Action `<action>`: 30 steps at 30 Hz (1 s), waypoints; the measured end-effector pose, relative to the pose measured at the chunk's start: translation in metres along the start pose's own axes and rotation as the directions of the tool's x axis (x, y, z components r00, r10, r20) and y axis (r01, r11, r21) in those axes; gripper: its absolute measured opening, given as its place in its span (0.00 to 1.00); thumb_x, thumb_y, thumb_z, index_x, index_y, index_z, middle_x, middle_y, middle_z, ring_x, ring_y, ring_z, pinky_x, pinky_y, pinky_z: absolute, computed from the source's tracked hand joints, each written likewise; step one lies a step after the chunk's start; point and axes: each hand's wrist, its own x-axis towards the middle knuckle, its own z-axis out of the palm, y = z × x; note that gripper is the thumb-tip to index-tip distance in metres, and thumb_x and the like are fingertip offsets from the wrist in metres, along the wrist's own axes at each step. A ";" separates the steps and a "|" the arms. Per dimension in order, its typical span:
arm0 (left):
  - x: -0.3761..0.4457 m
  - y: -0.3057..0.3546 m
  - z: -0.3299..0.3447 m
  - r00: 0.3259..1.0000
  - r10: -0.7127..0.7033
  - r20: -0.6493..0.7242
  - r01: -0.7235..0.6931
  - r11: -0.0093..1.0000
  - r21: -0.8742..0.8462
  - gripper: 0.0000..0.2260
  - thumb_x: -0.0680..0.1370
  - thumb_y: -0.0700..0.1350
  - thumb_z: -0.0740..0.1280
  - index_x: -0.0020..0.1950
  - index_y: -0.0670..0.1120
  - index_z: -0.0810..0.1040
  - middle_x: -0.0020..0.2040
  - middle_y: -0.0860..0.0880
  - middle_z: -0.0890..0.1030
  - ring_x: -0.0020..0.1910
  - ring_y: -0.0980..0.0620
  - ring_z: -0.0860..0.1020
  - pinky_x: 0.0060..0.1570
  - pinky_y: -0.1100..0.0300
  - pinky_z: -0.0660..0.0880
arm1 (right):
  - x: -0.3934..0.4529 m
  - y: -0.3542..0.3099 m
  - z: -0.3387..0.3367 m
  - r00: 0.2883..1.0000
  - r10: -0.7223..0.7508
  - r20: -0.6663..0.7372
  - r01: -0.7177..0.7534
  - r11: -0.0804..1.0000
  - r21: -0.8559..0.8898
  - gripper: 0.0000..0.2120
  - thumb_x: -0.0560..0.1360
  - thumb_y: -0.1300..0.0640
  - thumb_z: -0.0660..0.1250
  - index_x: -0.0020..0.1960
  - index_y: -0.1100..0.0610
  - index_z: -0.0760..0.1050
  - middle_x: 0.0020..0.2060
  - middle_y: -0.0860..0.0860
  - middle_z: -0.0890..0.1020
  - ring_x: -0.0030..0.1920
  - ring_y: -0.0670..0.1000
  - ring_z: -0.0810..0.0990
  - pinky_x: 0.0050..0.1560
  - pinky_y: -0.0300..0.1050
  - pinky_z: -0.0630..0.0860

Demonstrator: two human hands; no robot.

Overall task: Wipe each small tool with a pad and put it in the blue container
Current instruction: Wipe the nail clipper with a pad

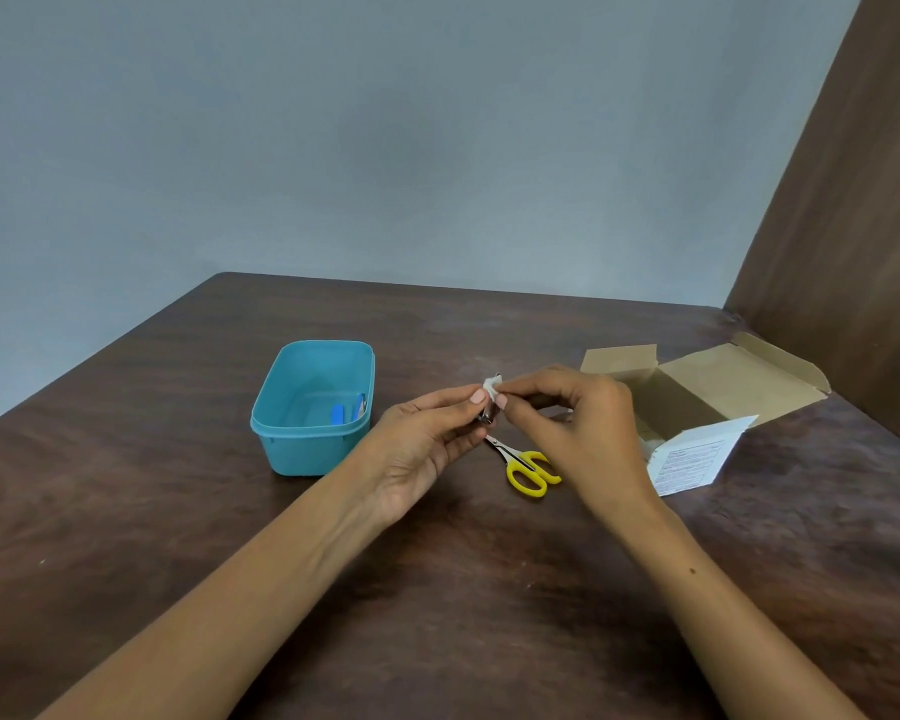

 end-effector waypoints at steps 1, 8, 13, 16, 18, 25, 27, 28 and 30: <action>0.000 0.000 0.000 1.000 0.005 0.000 -0.005 1.000 0.004 0.08 0.73 0.35 0.67 0.52 0.37 0.81 0.41 0.46 0.84 0.37 0.56 0.81 0.37 0.67 0.79 | 0.000 0.000 -0.001 1.000 0.009 -0.010 -0.009 1.000 0.012 0.06 0.70 0.63 0.72 0.44 0.54 0.84 0.38 0.47 0.85 0.40 0.43 0.82 0.40 0.33 0.76; 0.000 0.000 -0.001 1.000 0.026 0.008 -0.026 0.999 0.048 0.08 0.74 0.35 0.67 0.52 0.37 0.81 0.44 0.45 0.84 0.39 0.56 0.81 0.38 0.68 0.79 | 0.000 0.002 -0.002 1.000 -0.002 -0.008 0.001 1.000 -0.029 0.06 0.69 0.62 0.74 0.44 0.55 0.85 0.37 0.47 0.84 0.40 0.43 0.81 0.39 0.31 0.74; -0.001 0.000 -0.001 1.000 0.020 0.024 -0.022 0.995 0.100 0.09 0.74 0.35 0.67 0.52 0.37 0.81 0.43 0.46 0.84 0.41 0.56 0.79 0.38 0.68 0.78 | 0.001 0.002 -0.005 0.993 0.096 -0.066 -0.090 0.992 0.090 0.07 0.68 0.63 0.75 0.41 0.51 0.84 0.36 0.44 0.85 0.37 0.42 0.82 0.42 0.36 0.78; -0.002 -0.002 0.001 0.999 0.022 0.035 -0.027 0.991 0.129 0.08 0.74 0.34 0.67 0.52 0.37 0.81 0.42 0.46 0.83 0.41 0.55 0.79 0.37 0.68 0.78 | 0.001 0.003 -0.004 0.986 0.128 -0.103 -0.117 0.988 0.101 0.07 0.69 0.63 0.73 0.42 0.51 0.84 0.38 0.47 0.85 0.38 0.46 0.83 0.43 0.49 0.81; -0.001 -0.003 0.000 0.999 0.025 0.025 -0.028 0.991 0.128 0.08 0.73 0.33 0.67 0.51 0.37 0.82 0.42 0.46 0.83 0.41 0.55 0.79 0.37 0.68 0.78 | 0.000 0.003 -0.004 0.993 0.089 -0.075 -0.085 0.995 0.059 0.06 0.70 0.63 0.73 0.43 0.54 0.84 0.38 0.48 0.85 0.38 0.46 0.83 0.43 0.48 0.81; 0.000 -0.003 -0.002 0.999 0.035 0.002 -0.035 0.997 0.067 0.08 0.74 0.34 0.67 0.51 0.37 0.82 0.43 0.46 0.84 0.41 0.55 0.80 0.36 0.68 0.78 | 0.000 -0.001 -0.002 0.994 0.098 0.044 -0.101 0.992 0.069 0.06 0.67 0.65 0.74 0.42 0.56 0.85 0.35 0.49 0.85 0.36 0.44 0.83 0.41 0.40 0.79; 0.000 -0.004 -0.002 0.999 0.025 0.024 -0.027 0.997 0.066 0.08 0.74 0.34 0.67 0.52 0.37 0.81 0.45 0.45 0.84 0.42 0.55 0.80 0.37 0.67 0.78 | 0.001 0.000 -0.002 0.992 0.123 -0.011 -0.122 0.987 0.105 0.06 0.68 0.65 0.74 0.42 0.56 0.85 0.35 0.49 0.85 0.36 0.45 0.83 0.42 0.42 0.80; 0.000 -0.004 -0.001 0.999 0.019 0.034 -0.021 0.997 0.068 0.09 0.74 0.35 0.67 0.53 0.37 0.81 0.46 0.45 0.84 0.43 0.55 0.80 0.37 0.67 0.78 | 0.000 0.000 -0.003 0.991 0.127 -0.053 -0.120 0.986 0.113 0.05 0.68 0.64 0.74 0.42 0.56 0.85 0.36 0.50 0.85 0.36 0.46 0.83 0.42 0.42 0.80; -0.001 -0.005 0.000 0.999 0.015 0.036 -0.017 0.997 0.070 0.09 0.74 0.35 0.67 0.53 0.37 0.81 0.47 0.44 0.84 0.43 0.55 0.81 0.38 0.67 0.78 | 0.000 0.000 -0.002 0.988 0.128 -0.089 -0.117 0.986 0.117 0.05 0.68 0.63 0.74 0.42 0.55 0.84 0.37 0.50 0.85 0.37 0.46 0.83 0.42 0.42 0.80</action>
